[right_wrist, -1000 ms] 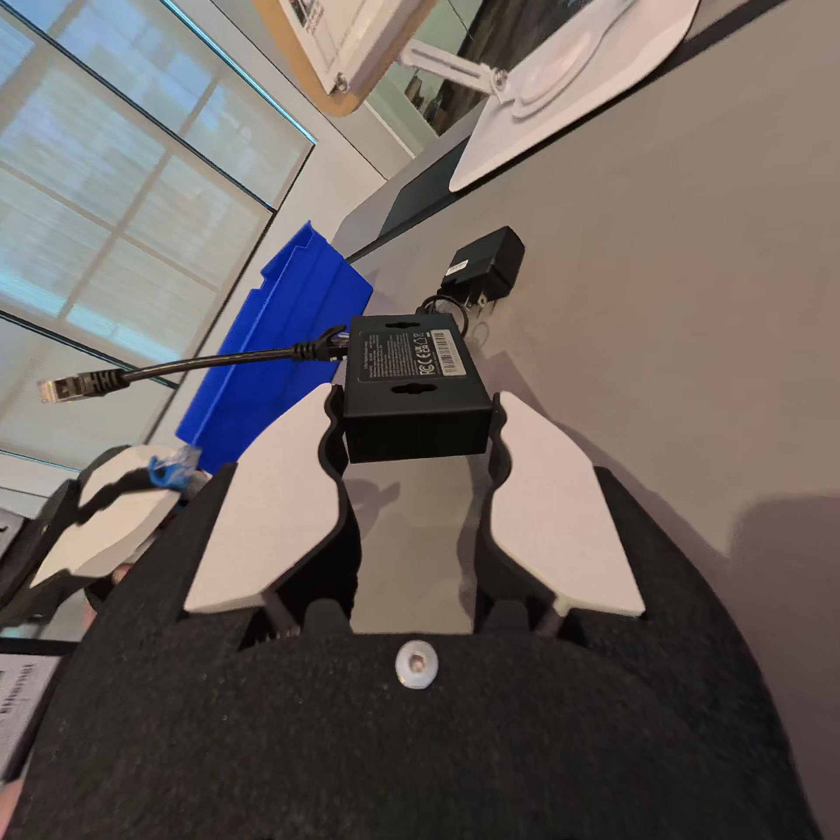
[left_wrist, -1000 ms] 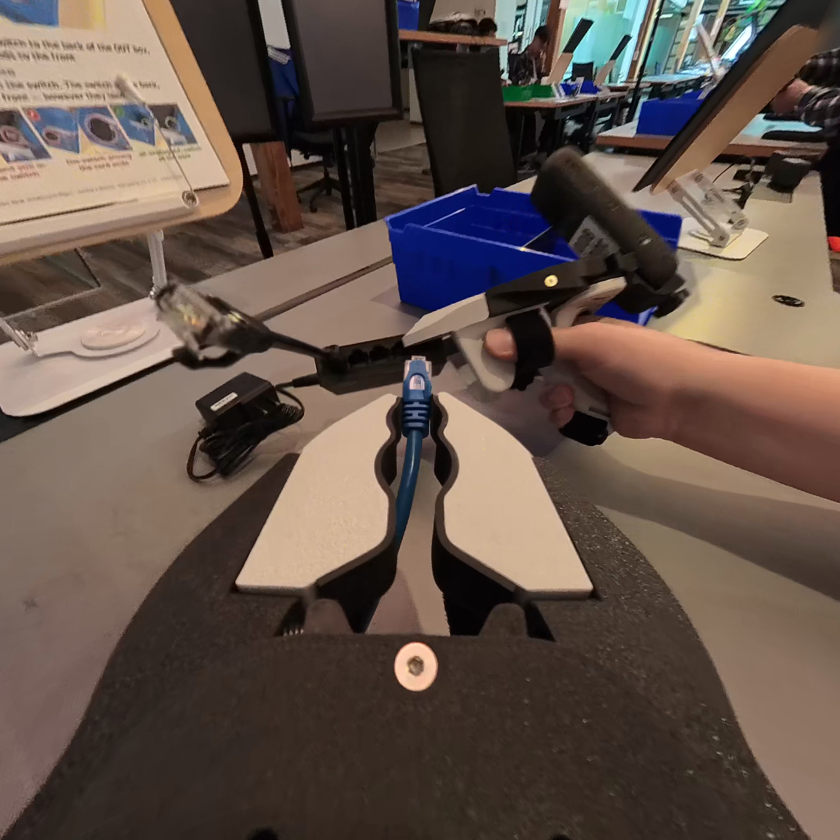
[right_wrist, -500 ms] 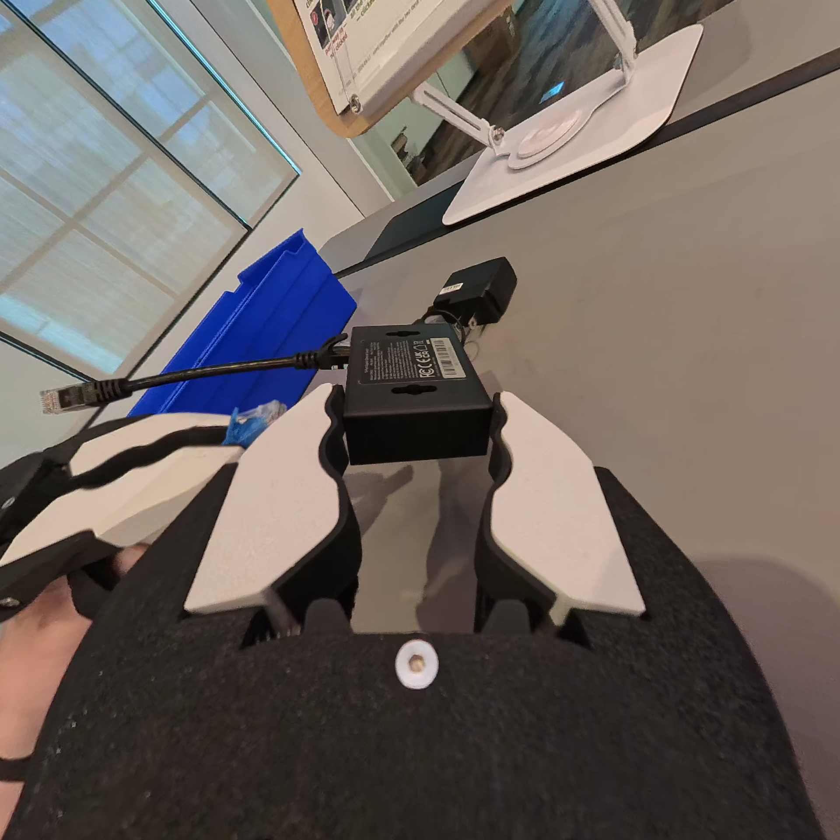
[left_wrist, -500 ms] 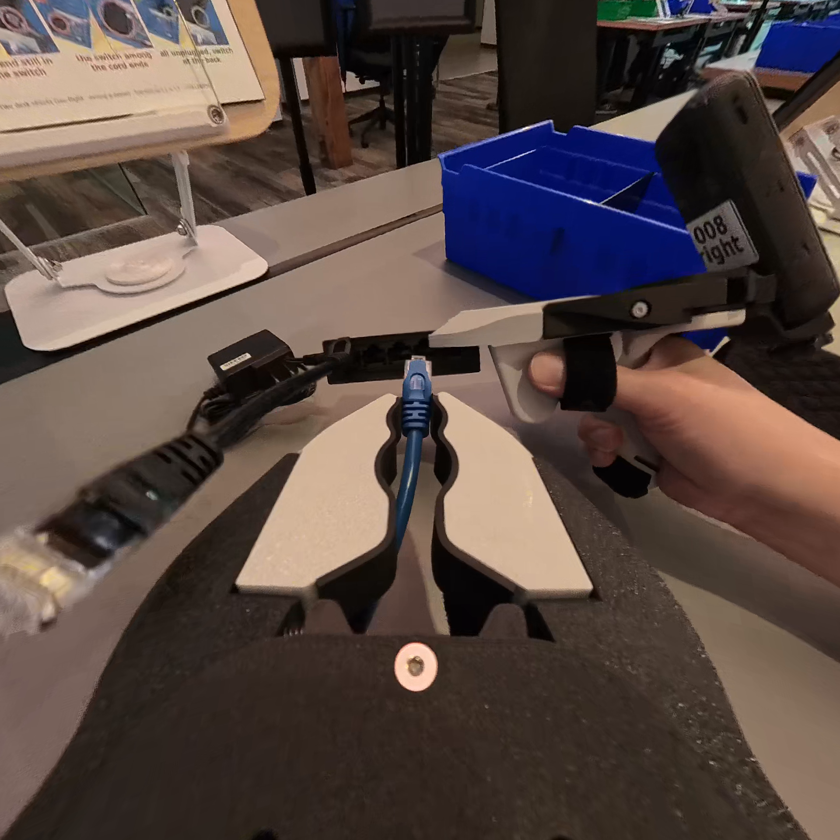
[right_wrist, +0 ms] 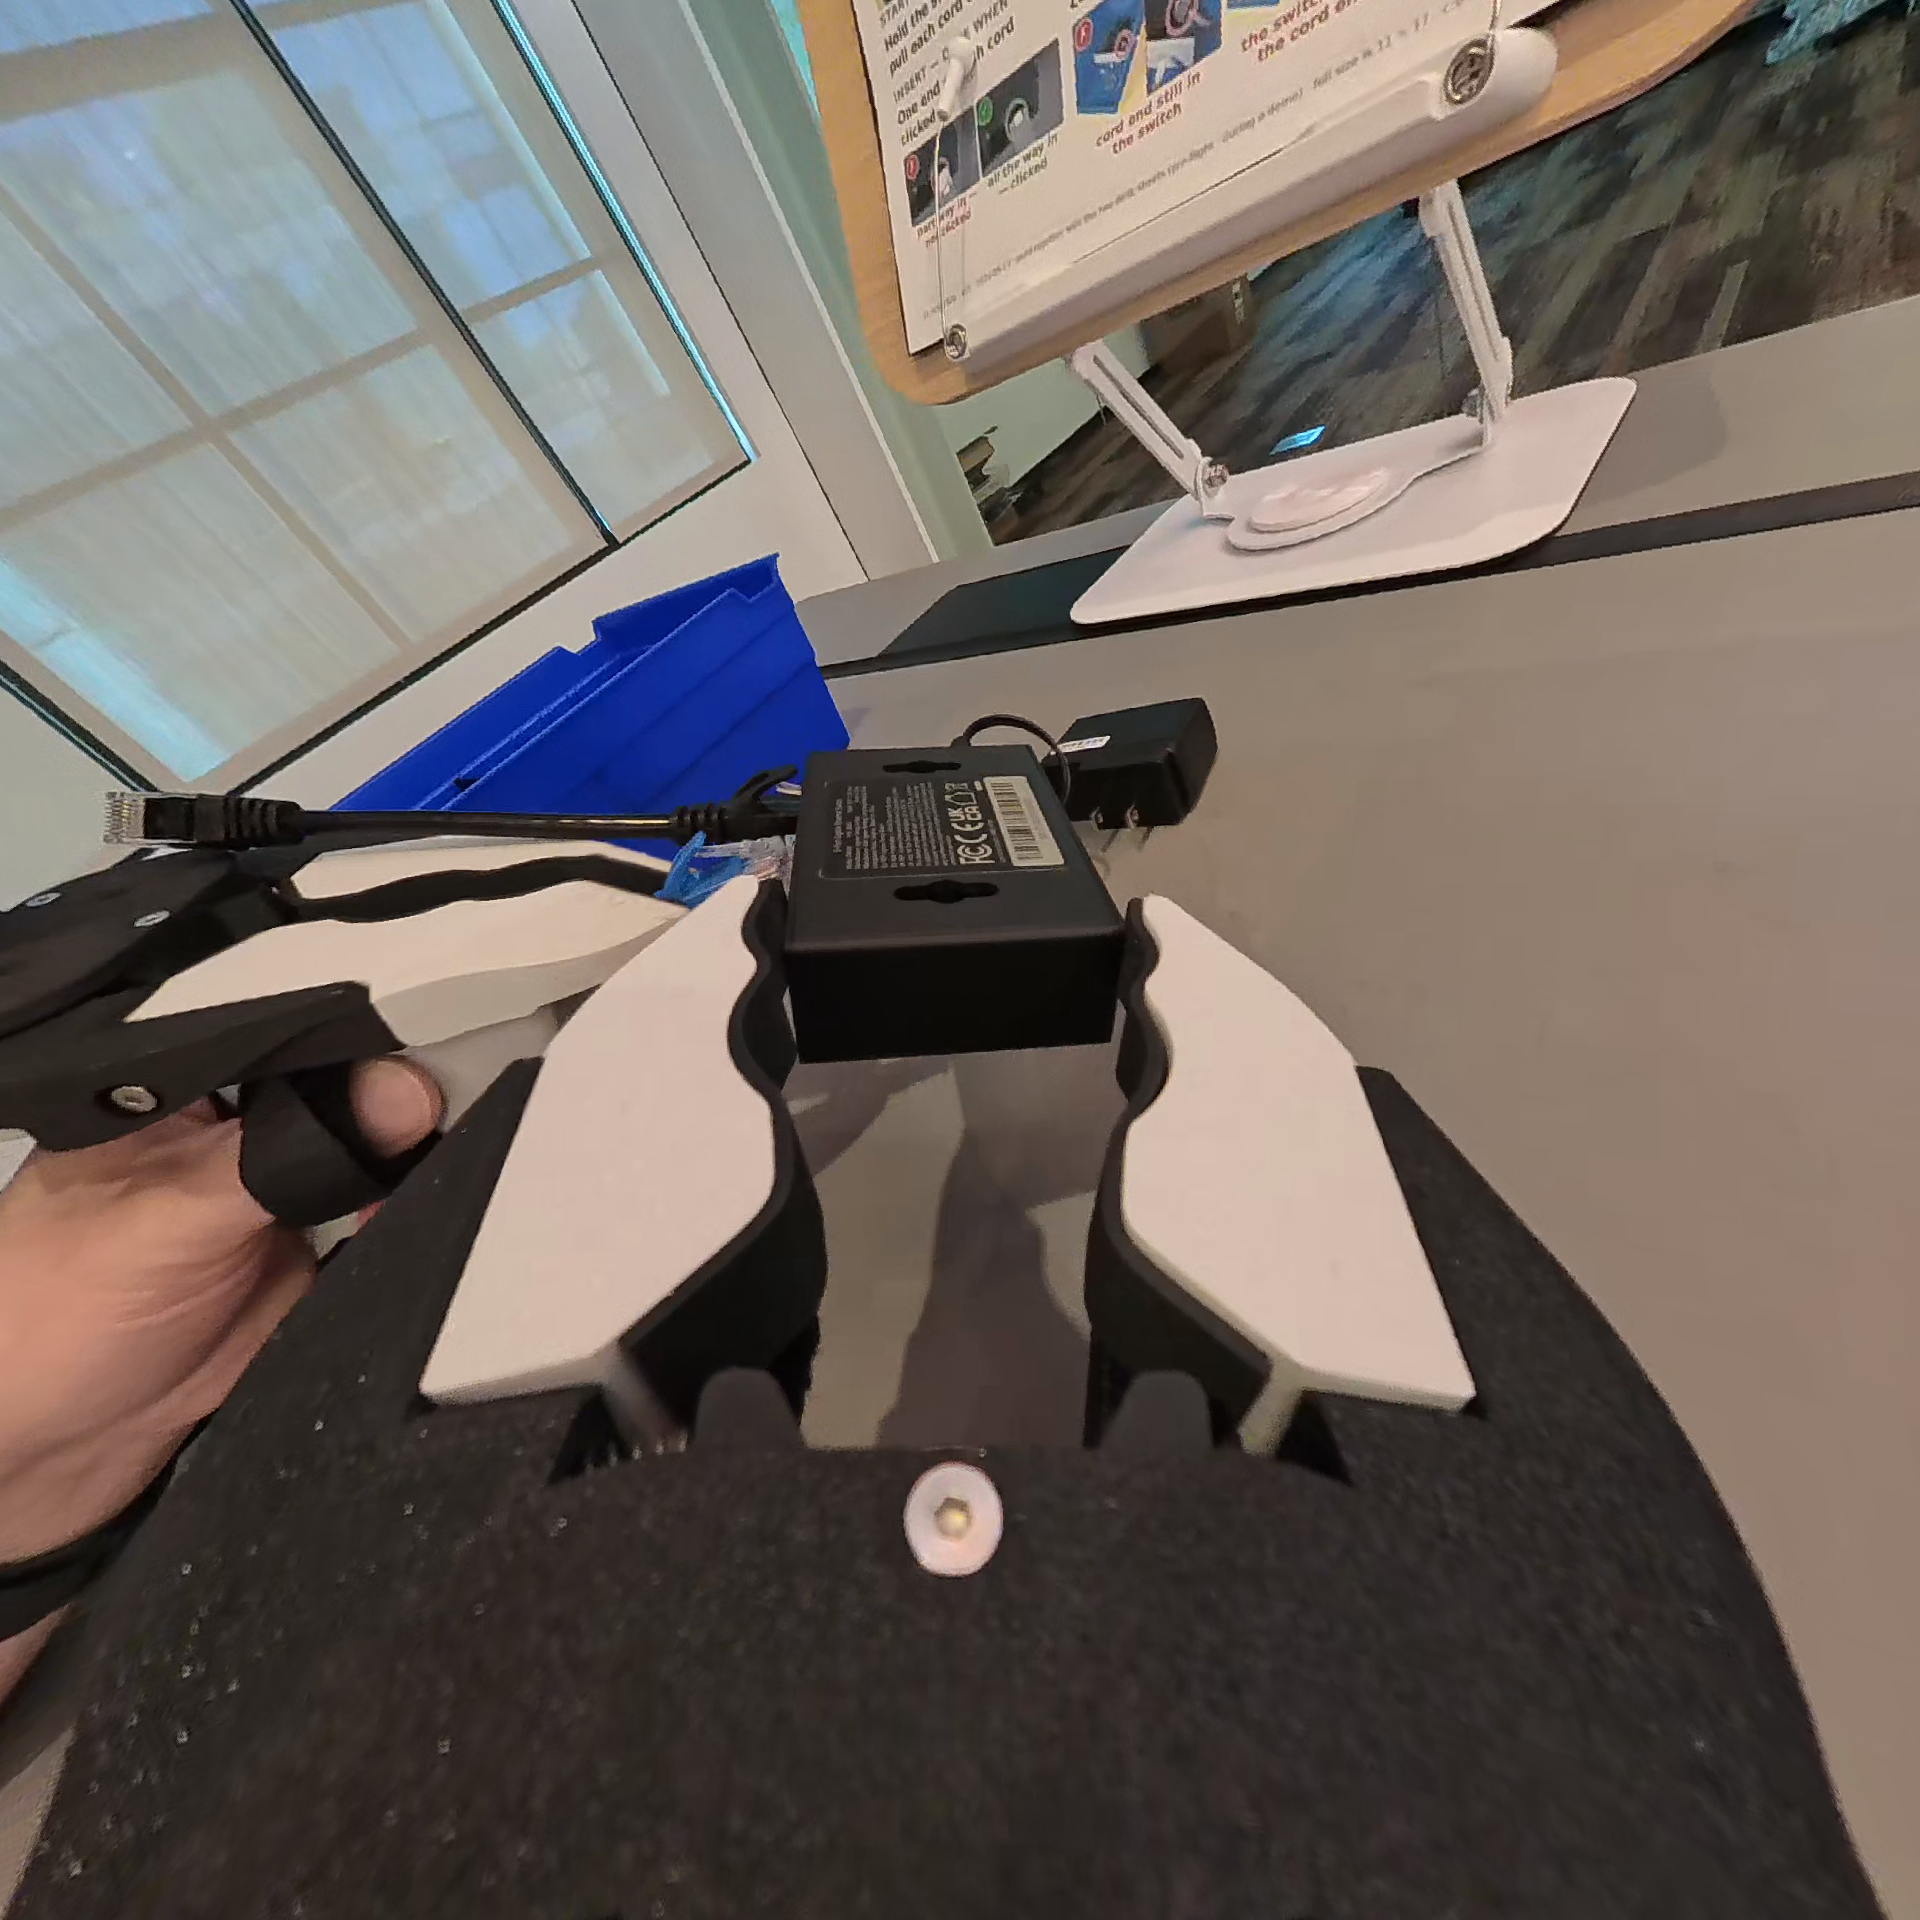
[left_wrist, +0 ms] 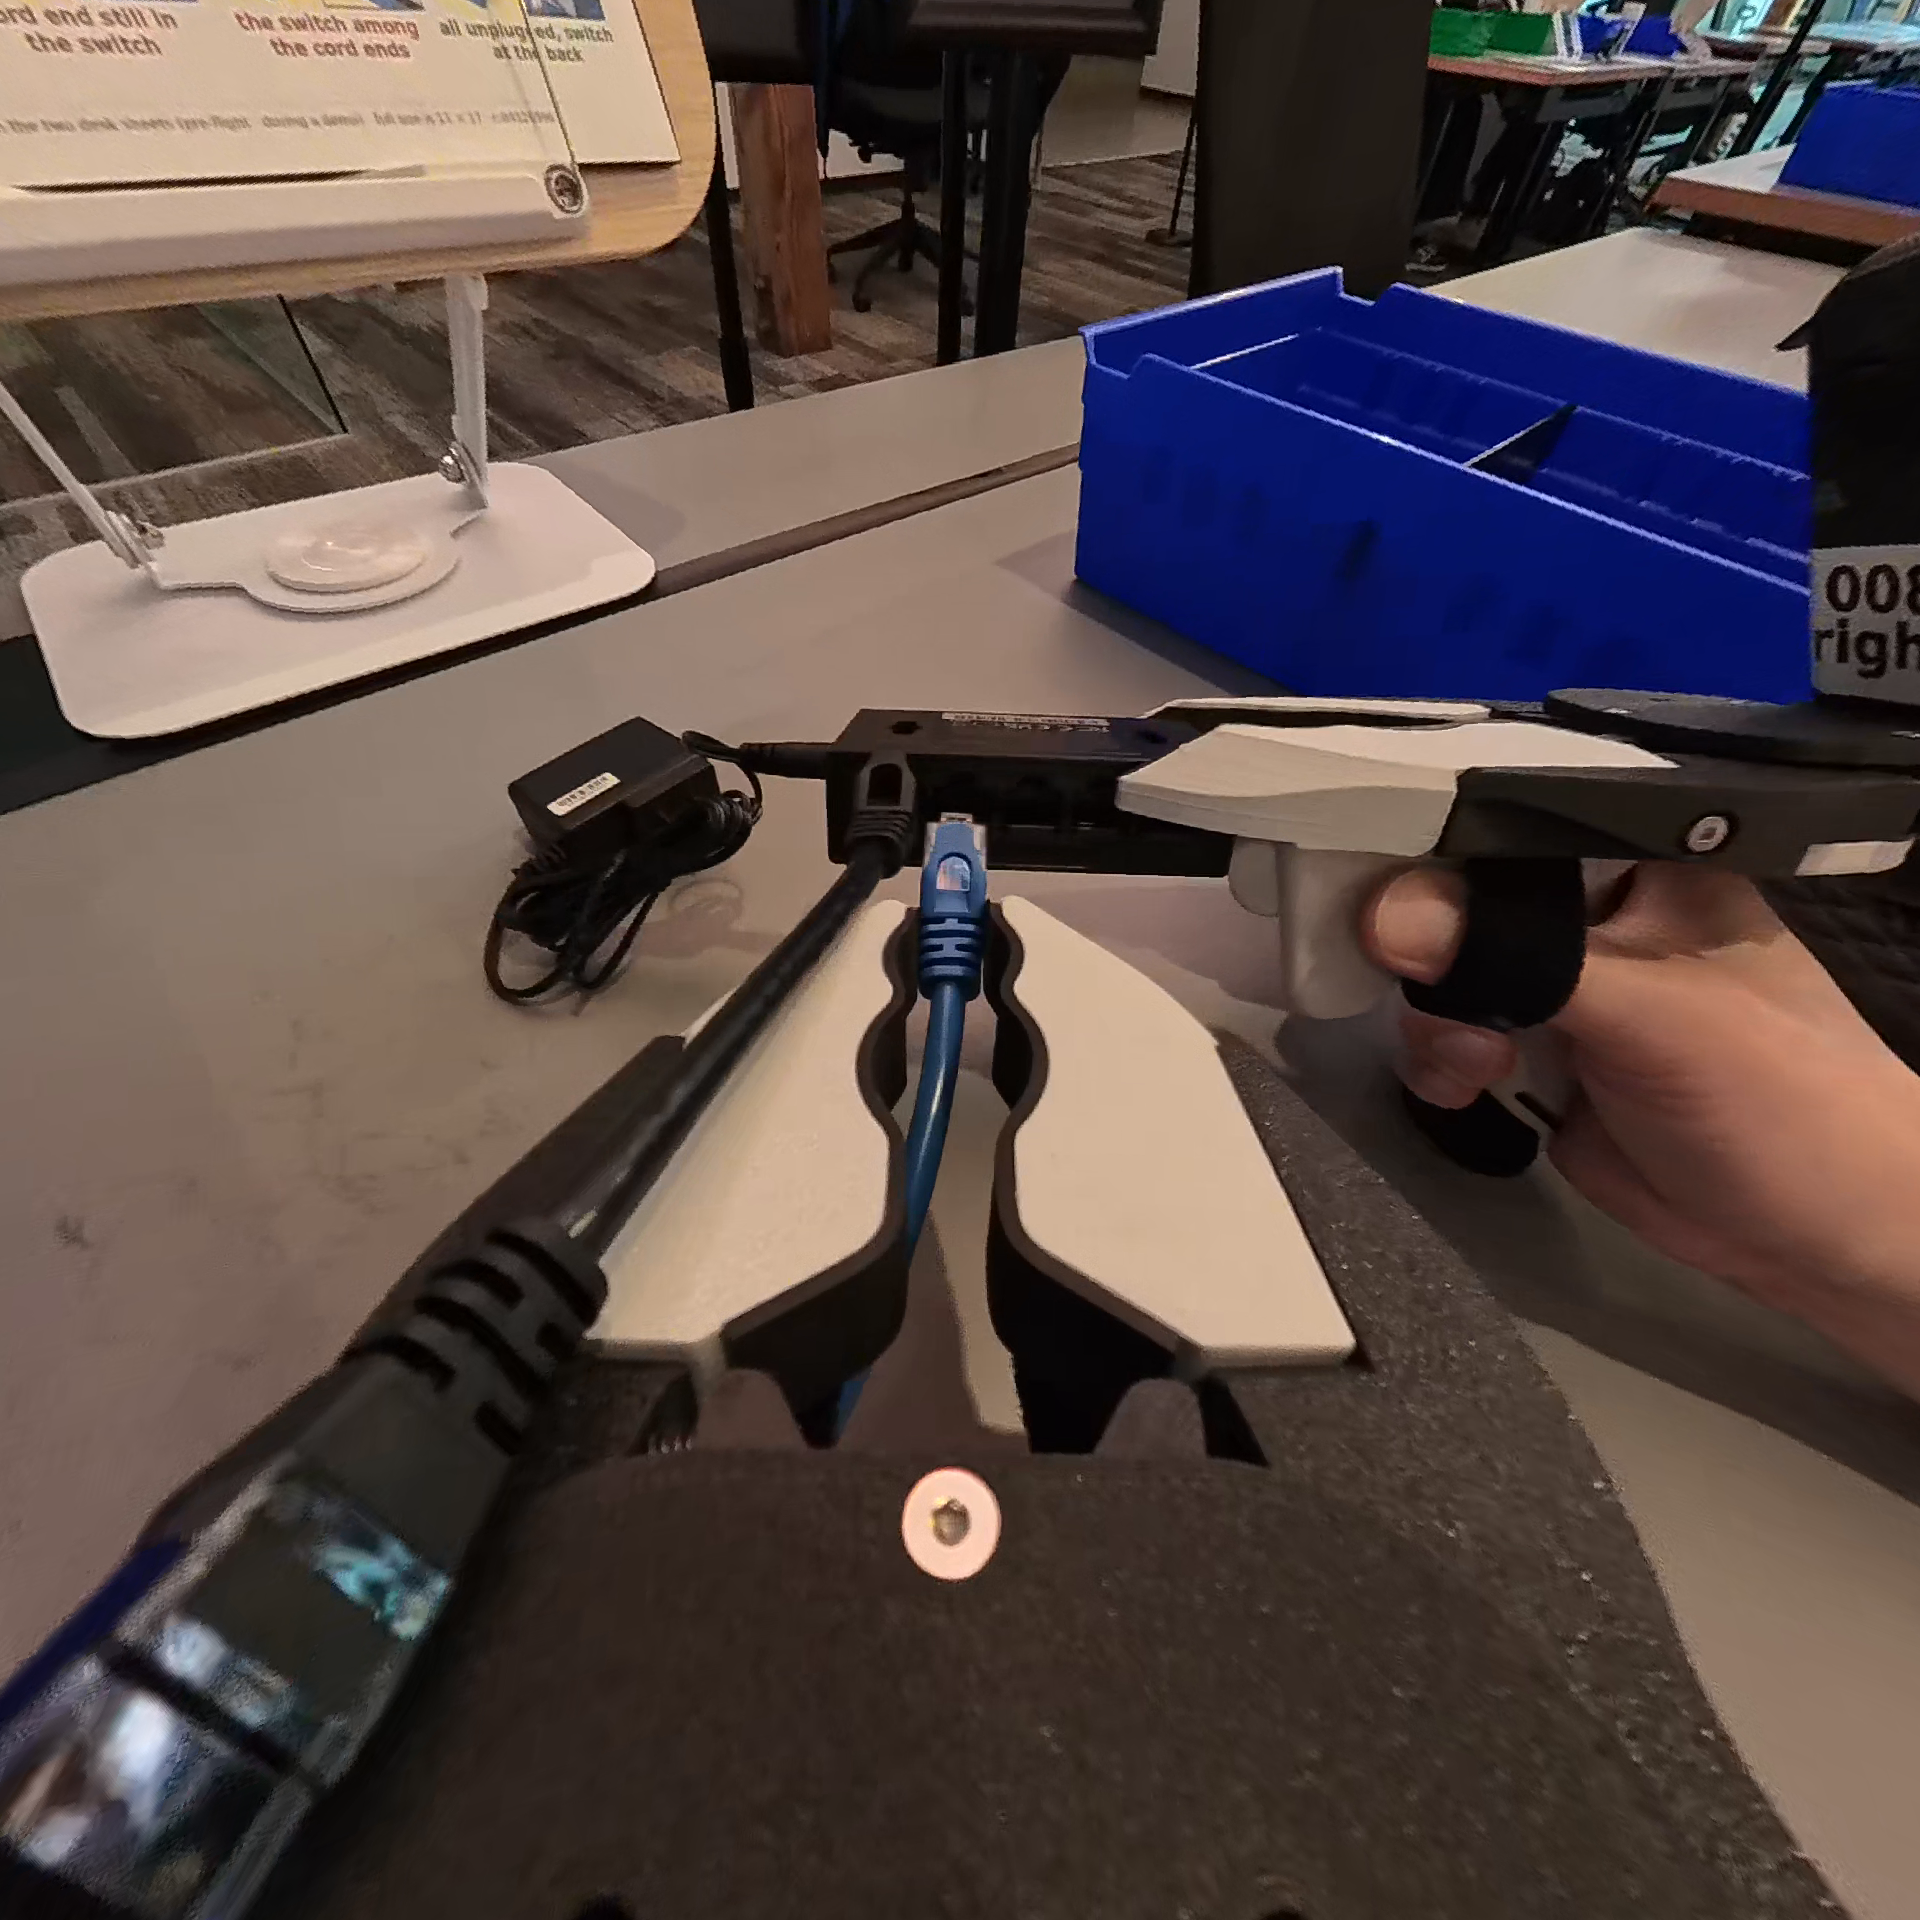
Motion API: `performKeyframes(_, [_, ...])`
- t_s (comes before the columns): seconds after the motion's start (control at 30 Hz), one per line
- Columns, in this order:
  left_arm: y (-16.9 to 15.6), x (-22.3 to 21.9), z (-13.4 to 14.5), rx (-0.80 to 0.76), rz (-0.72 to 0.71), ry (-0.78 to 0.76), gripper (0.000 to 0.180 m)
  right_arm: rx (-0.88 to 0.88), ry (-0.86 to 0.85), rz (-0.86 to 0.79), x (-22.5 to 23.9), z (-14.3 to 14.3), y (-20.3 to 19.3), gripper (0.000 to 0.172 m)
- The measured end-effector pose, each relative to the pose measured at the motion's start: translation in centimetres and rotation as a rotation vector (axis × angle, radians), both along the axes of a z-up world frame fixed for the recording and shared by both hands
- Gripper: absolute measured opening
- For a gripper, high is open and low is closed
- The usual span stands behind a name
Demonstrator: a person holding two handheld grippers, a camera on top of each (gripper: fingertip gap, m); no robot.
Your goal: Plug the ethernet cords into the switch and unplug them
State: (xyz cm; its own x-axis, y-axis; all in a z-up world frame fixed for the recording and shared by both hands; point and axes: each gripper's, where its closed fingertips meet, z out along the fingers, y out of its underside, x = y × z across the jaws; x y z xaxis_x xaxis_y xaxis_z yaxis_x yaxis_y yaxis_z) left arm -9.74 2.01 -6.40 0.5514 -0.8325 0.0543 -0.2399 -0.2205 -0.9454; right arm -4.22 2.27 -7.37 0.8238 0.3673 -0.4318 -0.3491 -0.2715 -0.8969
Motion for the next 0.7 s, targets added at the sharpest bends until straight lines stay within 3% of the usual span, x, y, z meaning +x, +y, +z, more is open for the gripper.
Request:
performKeyframes(0.3, [0.2, -0.1, 0.3, 0.036, 0.002, -0.024, 0.01, 0.048, -0.028, 0.021, -0.6, 0.3, 0.0, 0.06])
performKeyframes(0.5, [0.2, -0.4, 0.8, 0.069, 0.002, -0.046, 0.011, 0.109, -0.133, -0.023, -0.8, 1.2, -0.1, 0.06])
performKeyframes(0.7, [-0.3, -0.3, 1.5, 0.188, -0.006, -0.02, 0.011, 0.11, -0.131, -0.075, -0.9, 1.8, -0.3, 0.06])
